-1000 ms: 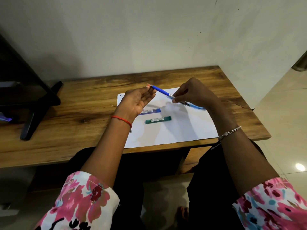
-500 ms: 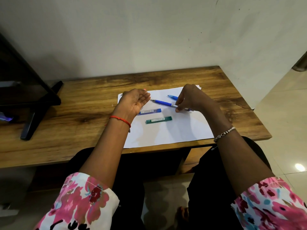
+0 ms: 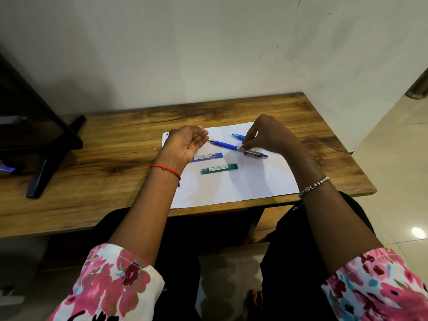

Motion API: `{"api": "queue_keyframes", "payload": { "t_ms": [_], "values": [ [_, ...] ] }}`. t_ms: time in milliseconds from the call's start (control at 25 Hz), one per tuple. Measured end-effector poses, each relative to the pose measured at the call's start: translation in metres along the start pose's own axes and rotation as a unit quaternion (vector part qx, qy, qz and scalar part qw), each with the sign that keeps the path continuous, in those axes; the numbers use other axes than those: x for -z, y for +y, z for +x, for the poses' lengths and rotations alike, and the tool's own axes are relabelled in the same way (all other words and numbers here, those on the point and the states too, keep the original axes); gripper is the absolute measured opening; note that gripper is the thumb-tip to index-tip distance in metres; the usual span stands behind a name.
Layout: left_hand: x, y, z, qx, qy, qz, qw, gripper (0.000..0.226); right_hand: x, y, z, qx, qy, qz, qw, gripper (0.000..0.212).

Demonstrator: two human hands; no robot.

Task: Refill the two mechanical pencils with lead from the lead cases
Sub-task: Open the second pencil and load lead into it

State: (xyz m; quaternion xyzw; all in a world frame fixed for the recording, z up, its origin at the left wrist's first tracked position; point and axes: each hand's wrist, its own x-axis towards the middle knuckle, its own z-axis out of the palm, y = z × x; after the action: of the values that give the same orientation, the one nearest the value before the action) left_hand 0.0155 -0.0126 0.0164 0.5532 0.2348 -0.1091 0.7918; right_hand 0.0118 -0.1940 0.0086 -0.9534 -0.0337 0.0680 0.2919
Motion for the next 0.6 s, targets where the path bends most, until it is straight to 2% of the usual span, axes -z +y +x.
{"api": "queue_keyframes", "payload": {
  "t_ms": [120, 240, 440, 600],
  "values": [
    [0.001, 0.000, 0.003, 0.001, -0.002, -0.017, 1.000, 0.019, 0.004, 0.007, 0.004, 0.000, 0.084, 0.031, 0.996, 0.014],
    [0.003, 0.001, 0.005, -0.010, 0.005, -0.027, 1.000, 0.018, 0.006, 0.015, 0.010, -0.042, 0.132, 0.031, 0.990, 0.016],
    [0.006, 0.005, 0.004, -0.045, 0.030, -0.049, 0.997, 0.015, 0.000, 0.027, 0.017, -0.117, 0.057, 0.004, 0.991, 0.041],
    [0.005, 0.004, 0.005, -0.048, 0.033, -0.042, 0.997, 0.007, -0.002, 0.029, 0.022, -0.132, 0.039, -0.009, 0.990, 0.046]
  ]
}}
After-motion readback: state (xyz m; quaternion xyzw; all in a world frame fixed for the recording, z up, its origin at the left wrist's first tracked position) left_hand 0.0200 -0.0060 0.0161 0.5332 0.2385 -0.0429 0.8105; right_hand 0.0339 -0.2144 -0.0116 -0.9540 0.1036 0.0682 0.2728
